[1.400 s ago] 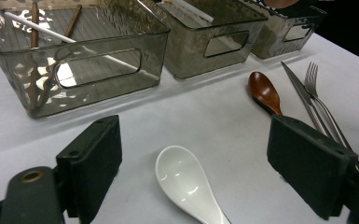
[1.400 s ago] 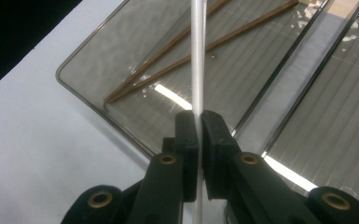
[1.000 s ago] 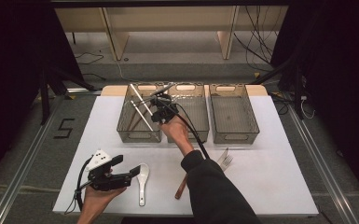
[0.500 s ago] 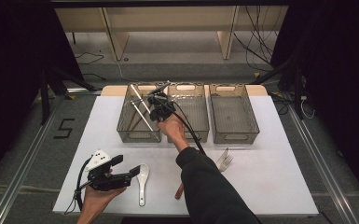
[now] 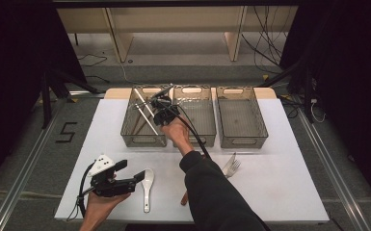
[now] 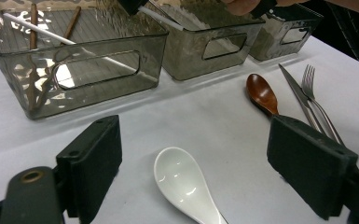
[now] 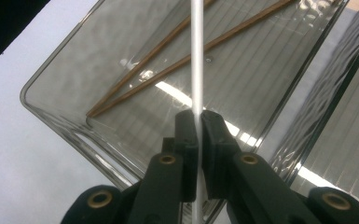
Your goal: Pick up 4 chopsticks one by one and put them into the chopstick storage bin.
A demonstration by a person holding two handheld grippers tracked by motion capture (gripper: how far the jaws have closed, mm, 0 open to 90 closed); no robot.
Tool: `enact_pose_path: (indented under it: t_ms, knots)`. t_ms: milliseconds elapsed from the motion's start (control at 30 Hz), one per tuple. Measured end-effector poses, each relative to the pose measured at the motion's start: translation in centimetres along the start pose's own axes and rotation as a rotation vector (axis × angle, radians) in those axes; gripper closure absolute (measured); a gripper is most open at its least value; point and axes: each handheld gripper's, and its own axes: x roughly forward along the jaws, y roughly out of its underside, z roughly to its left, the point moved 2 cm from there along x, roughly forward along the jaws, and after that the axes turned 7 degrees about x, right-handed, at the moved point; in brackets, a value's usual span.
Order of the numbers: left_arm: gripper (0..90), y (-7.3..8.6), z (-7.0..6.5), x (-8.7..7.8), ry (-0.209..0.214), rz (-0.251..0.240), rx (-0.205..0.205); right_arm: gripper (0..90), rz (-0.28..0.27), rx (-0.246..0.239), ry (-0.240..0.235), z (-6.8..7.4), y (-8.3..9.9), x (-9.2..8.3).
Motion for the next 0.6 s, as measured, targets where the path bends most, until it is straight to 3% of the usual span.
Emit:
enact_pose_path:
  t_ms: [600]
  knots:
    - [17.6,-0.02,-0.06,-0.01,0.003,0.000,0.003,86.4,0.010,0.015,0.001,-0.12,-0.38,0.32]
